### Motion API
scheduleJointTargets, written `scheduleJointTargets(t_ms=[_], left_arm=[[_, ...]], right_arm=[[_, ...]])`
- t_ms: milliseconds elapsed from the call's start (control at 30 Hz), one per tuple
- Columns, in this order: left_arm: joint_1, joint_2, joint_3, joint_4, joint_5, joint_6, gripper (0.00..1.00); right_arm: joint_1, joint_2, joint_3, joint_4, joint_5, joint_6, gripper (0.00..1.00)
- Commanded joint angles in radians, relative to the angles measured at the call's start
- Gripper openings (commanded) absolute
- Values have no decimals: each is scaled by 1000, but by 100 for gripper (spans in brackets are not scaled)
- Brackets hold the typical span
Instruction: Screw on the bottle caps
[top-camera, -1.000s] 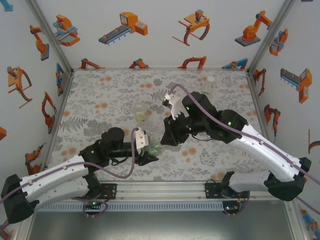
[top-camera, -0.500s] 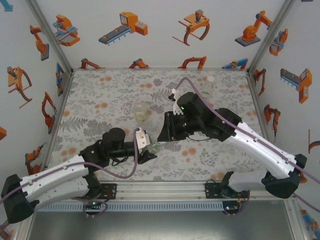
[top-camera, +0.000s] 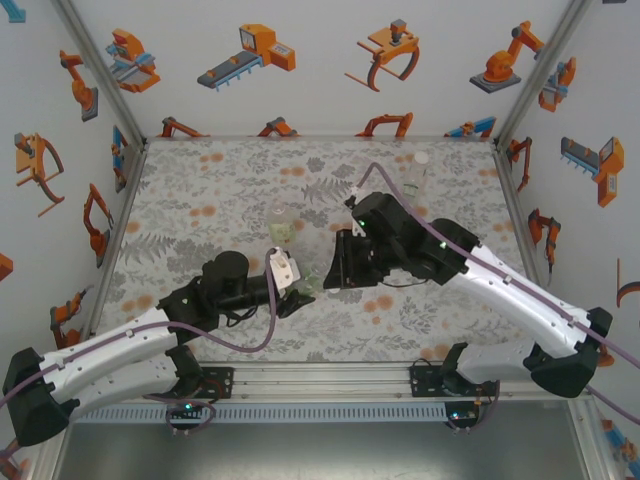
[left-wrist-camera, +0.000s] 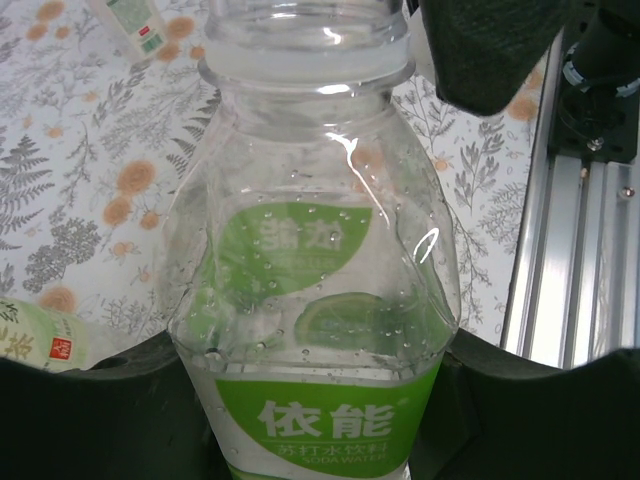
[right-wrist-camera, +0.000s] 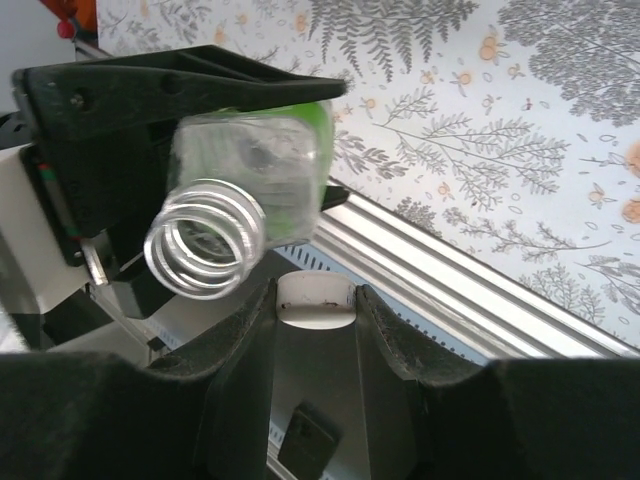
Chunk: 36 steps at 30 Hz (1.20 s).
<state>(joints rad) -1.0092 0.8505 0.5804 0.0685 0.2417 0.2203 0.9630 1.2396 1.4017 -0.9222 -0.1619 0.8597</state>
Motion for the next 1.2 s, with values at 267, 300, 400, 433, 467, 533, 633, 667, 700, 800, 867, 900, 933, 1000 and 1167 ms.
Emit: scheduleJointTargets(t_ms=[267, 300, 400, 433, 467, 533, 633, 667, 700, 800, 867, 900, 933, 1000, 1167], left_arm=[[0, -164, 23, -100, -274, 22, 0], [0, -197, 22, -117, -288, 24, 0], [1, -294, 15, -157, -321, 24, 0], [1, -325, 9, -164, -328, 22, 0], [2, -359, 2, -172, -331, 21, 0], [2, -418, -17, -177, -322, 21, 0], [1, -494, -47, -197, -297, 13, 0], [1, -518, -56, -206, -296, 6, 0], [2, -540, -62, -218, -297, 1, 0], [2, -598, -62, -263, -298, -13, 0], [2, -658, -63, -287, -314, -20, 0], [1, -677, -63, -301, -321, -21, 0], [1, -691, -64, -309, -324, -22, 0], [1, -717, -63, -327, -327, -22, 0], [1, -723, -76, -313, -321, -28, 0]], right_arm=[[-161, -44, -71, -73, 32, -130, 0], [-177, -41, -87, -74, 38, -146, 0], [-213, -20, -140, -69, 49, -191, 0], [-219, -8, -157, -63, 53, -205, 0], [-222, 6, -180, -52, 52, -218, 0], [-225, 42, -224, -16, 36, -245, 0], [-227, 127, -285, 58, 1, -278, 0], [-227, 163, -299, 80, -11, -291, 0], [-227, 205, -305, 97, -17, -305, 0], [-227, 304, -320, 145, -8, -336, 0], [-228, 353, -329, 178, 6, -349, 0], [-229, 378, -333, 195, 8, -355, 0], [-230, 400, -334, 203, 14, -361, 0], [-230, 444, -337, 225, 36, -370, 0], [-234, 519, -355, 288, 100, -373, 0]])
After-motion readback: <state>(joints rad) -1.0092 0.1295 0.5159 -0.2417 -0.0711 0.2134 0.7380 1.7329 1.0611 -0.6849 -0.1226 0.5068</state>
